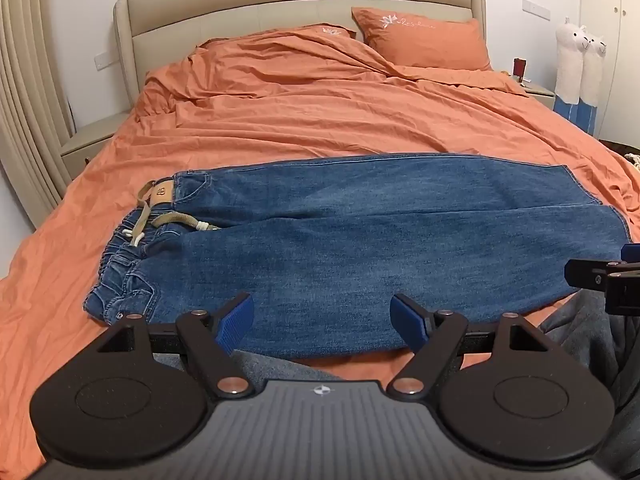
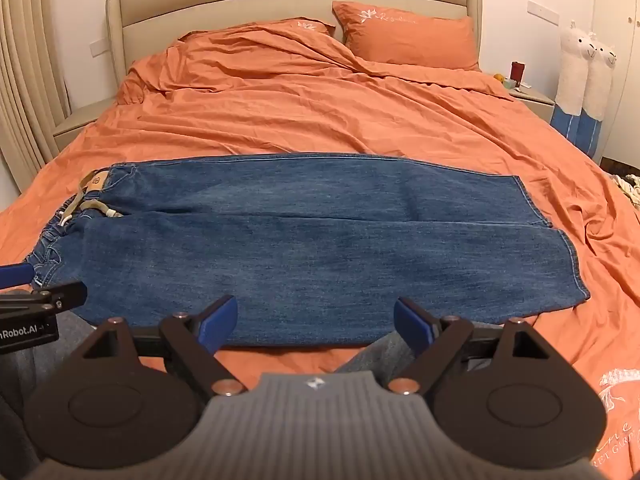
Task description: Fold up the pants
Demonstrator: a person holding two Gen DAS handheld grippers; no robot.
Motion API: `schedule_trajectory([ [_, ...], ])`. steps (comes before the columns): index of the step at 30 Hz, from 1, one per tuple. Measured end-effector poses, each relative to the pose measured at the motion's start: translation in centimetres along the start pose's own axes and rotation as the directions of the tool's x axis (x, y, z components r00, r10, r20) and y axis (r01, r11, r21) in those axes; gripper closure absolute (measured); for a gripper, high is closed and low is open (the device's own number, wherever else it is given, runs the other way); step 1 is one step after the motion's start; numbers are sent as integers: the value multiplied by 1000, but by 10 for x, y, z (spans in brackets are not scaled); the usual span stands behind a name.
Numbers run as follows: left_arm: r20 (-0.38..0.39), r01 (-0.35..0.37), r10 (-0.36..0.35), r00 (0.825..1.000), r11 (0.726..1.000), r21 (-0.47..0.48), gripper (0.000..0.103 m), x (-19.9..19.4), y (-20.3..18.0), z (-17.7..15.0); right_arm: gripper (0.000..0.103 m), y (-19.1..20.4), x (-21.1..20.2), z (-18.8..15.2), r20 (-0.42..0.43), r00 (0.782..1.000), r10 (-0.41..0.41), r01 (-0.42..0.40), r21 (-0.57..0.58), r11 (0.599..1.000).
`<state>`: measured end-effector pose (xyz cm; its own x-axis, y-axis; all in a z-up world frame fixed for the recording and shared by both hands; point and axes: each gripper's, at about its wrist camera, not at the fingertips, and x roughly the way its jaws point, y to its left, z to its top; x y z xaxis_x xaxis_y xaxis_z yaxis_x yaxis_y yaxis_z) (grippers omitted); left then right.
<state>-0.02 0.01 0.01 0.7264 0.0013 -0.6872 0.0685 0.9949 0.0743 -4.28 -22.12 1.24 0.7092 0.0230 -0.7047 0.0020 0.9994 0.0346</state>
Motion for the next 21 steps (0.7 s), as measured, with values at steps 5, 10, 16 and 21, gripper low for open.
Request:
schedule_trajectory([
  [5, -3, 6, -6, 1000, 1000, -4, 12, 0, 0, 0, 21, 0, -1, 0, -2, 1000, 0, 0, 0, 1000],
  [10, -5, 7, -7, 1000, 1000, -6, 12, 0, 0, 0, 21, 0, -2, 0, -1, 1000, 0, 0, -2, 1000],
  [16, -5, 6, -6, 1000, 1000, -4, 12, 0, 0, 0, 21, 0, -2, -1, -2, 1000, 1, -1, -1, 1000],
  [21, -4, 5, -5, 1000, 1000, -8, 12, -3, 5, -5, 21, -3, -1, 0, 0, 1000, 0, 0, -4, 1000],
])
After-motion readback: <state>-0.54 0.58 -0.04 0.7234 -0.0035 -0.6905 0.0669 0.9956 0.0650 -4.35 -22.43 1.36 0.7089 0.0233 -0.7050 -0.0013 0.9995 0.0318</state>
